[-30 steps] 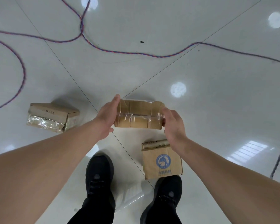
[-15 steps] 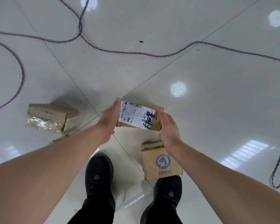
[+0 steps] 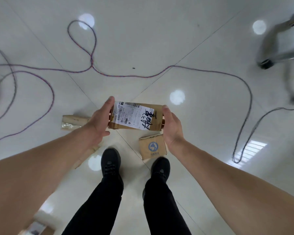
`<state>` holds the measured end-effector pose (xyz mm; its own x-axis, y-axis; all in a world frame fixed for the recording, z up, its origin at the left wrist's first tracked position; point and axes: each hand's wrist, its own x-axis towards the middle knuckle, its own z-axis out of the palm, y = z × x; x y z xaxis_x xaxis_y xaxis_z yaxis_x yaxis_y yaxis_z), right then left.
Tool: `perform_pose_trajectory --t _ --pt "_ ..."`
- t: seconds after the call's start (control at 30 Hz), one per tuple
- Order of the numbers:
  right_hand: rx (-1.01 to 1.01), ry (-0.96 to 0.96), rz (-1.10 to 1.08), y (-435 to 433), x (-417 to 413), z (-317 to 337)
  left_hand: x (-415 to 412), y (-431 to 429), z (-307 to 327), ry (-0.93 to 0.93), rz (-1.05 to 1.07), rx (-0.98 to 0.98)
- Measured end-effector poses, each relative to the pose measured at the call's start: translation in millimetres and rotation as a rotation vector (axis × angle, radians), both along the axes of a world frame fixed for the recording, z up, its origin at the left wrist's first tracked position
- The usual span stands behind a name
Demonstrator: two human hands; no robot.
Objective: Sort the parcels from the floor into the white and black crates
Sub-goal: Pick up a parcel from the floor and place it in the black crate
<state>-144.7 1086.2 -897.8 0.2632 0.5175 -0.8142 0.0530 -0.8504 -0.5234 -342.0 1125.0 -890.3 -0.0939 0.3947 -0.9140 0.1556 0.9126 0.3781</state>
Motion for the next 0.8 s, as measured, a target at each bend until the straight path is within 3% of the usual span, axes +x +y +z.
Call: perform_pose_trajectory --t 0.03,0.07,0.13,0.37,0.53,0.8 --pt "0.024 -0.023 -0.015 -5 10 83 5 -1 80 -0.001 -0.034 0.041" --pt "0.022 -0.013 -0.034 -9 15 119 13 -2 123 -0.051 -0.042 0.046" --pt "0.041 -0.024 -0.063 -8 18 133 17 -1 137 -0.021 -0.046 0.064" --pt "0.197 -0.147 -0.098 -33 51 321 47 -9 332 -0.018 -0.193 0.205" --pt "0.327 -0.271 -0.174 -64 63 418 61 -18 416 -0.057 -0.342 0.3" --pt "0.46 -0.422 -0.429 -140 80 512 100 -42 511 -0.13 -0.669 0.505"
